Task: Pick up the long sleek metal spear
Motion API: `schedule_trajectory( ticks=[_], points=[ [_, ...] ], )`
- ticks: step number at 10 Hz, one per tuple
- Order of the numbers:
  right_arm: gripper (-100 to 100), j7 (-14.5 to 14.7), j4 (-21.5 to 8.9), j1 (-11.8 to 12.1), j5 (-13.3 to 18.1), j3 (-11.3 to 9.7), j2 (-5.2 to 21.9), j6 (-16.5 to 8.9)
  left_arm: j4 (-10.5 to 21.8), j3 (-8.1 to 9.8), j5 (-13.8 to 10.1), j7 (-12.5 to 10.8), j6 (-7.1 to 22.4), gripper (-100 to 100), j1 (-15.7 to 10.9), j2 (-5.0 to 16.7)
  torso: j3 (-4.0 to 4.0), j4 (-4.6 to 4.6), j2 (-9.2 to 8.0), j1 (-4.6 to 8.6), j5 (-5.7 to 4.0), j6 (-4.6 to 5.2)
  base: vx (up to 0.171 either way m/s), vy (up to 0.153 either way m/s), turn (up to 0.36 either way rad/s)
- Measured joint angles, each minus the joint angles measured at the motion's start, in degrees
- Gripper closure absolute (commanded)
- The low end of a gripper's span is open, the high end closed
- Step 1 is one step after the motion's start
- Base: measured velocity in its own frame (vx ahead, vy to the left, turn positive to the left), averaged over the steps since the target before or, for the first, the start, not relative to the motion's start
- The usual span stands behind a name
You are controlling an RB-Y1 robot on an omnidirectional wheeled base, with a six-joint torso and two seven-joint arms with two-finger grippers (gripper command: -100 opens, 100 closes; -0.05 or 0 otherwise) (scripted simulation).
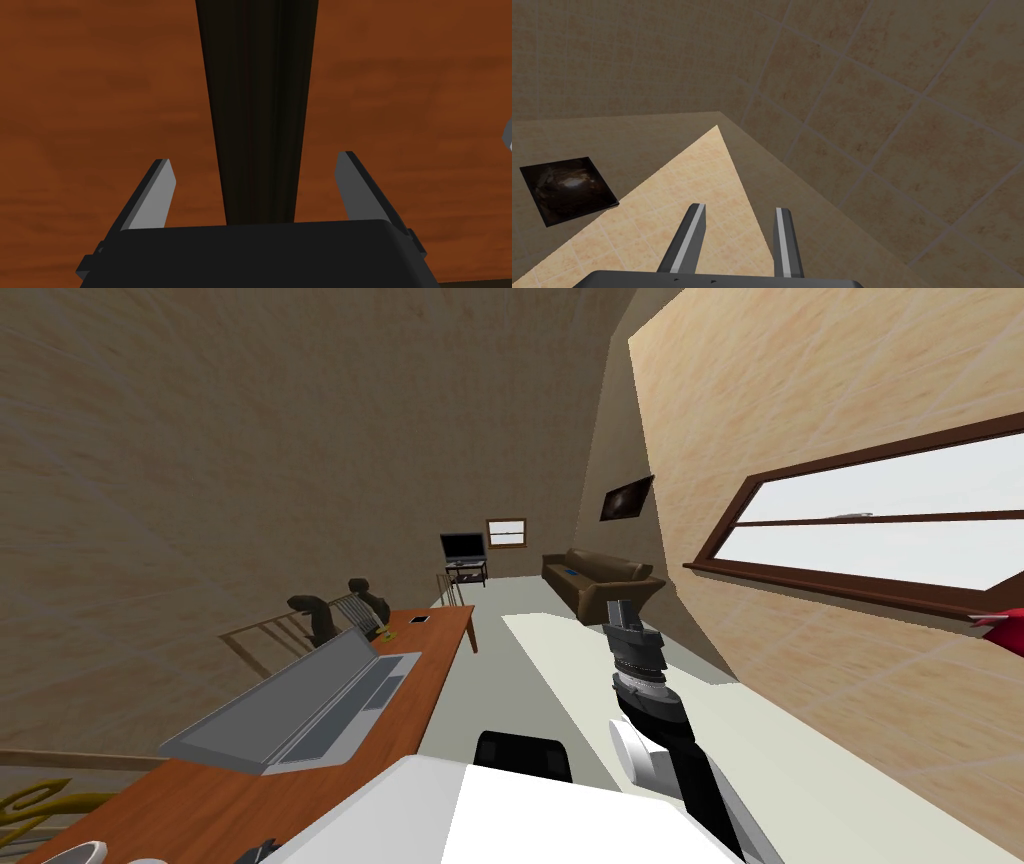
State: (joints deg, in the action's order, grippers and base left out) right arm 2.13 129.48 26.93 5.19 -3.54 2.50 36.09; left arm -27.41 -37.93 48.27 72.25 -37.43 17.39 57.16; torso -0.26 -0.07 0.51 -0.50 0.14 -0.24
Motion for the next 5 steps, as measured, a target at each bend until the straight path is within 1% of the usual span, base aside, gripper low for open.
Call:
schedule_trajectory(
  ticks=[1, 5],
  points=[
    [0, 0.0, 0.0, 0.0, 0.0, 0.0, 0.0, 0.0, 0.2, 0.07, 0.1, 0.1, -0.1, 100, -0.1, -0.1, 0.00, 0.00, -0.01, -0.01, 0.00, 0.01, 0.000, 0.000, 0.000],
    [0, 0.0, 0.0, 0.0, 0.0, 0.0, 0.0, 0.0, 0.1, 0.06, 0.1, 0.1, -0.1, 100, -0.1, -0.1, 0.01, 0.00, -0.03, -0.03, 0.01, -0.02, 0.000, 0.000, 0.000]
  ],
)
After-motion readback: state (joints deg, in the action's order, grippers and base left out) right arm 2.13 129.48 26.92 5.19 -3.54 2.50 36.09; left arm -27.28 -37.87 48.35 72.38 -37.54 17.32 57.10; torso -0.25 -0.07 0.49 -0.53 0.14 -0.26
